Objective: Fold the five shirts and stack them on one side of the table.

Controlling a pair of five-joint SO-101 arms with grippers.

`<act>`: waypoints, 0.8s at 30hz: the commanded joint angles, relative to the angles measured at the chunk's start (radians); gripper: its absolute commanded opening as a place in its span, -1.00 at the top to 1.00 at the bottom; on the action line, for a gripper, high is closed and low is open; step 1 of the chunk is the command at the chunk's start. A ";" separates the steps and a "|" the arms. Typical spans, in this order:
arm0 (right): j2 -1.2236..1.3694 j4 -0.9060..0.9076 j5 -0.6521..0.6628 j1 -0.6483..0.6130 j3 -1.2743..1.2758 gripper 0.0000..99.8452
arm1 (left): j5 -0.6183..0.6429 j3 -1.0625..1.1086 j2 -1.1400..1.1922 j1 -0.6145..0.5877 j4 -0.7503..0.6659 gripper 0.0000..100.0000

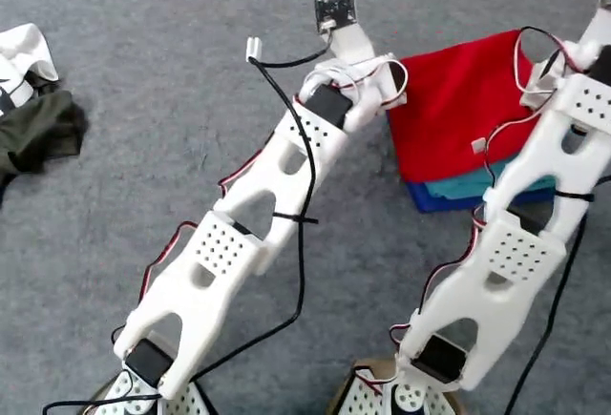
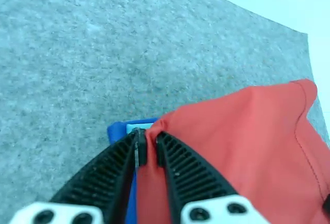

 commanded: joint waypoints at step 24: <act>0.127 -0.109 0.143 0.139 -0.002 1.00 | 0.008 -0.040 -0.018 -0.147 0.173 0.75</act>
